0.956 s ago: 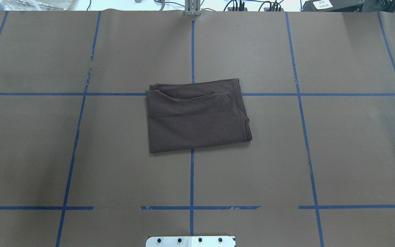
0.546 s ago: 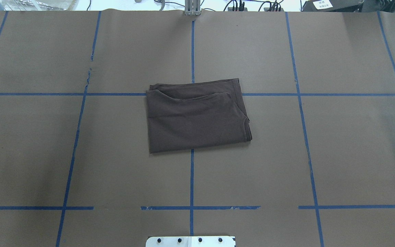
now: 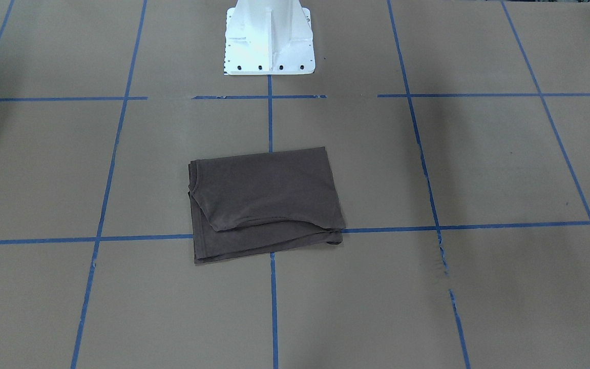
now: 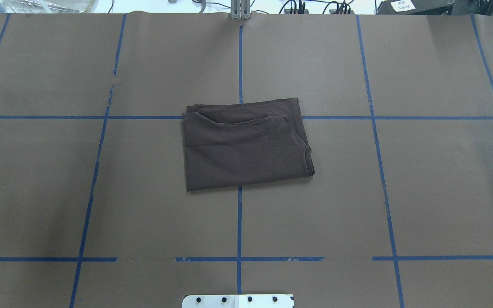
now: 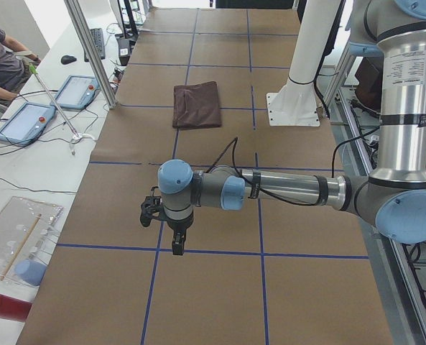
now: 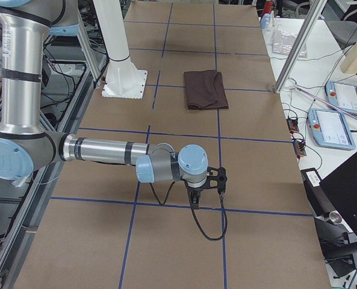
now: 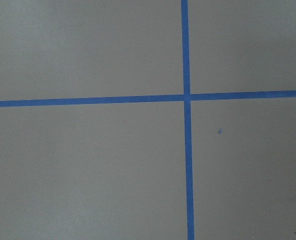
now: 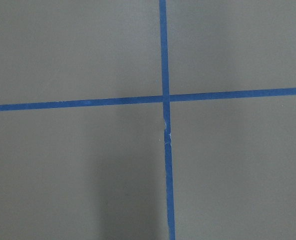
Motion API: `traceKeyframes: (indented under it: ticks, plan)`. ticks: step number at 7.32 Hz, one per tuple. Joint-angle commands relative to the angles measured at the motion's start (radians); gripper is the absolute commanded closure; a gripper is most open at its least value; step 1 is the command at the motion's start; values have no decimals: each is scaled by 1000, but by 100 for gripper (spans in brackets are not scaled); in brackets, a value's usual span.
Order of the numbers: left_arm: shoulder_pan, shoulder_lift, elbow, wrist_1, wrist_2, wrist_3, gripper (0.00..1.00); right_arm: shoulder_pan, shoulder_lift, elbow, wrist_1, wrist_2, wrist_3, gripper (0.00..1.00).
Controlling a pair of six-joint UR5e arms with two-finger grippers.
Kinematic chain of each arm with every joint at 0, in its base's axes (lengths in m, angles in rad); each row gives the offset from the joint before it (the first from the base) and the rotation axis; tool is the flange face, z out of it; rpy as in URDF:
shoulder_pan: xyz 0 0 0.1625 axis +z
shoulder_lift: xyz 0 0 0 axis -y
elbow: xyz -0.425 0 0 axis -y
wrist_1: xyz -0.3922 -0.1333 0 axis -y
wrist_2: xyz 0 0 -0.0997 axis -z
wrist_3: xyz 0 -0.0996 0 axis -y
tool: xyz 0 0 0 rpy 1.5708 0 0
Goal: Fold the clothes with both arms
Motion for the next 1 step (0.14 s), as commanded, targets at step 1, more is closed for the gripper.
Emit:
traceKeyframes:
  ticks: [1]
  plan:
    - [-1, 0, -6, 0, 0, 0, 0, 0, -1, 4, -1, 2, -2, 0]
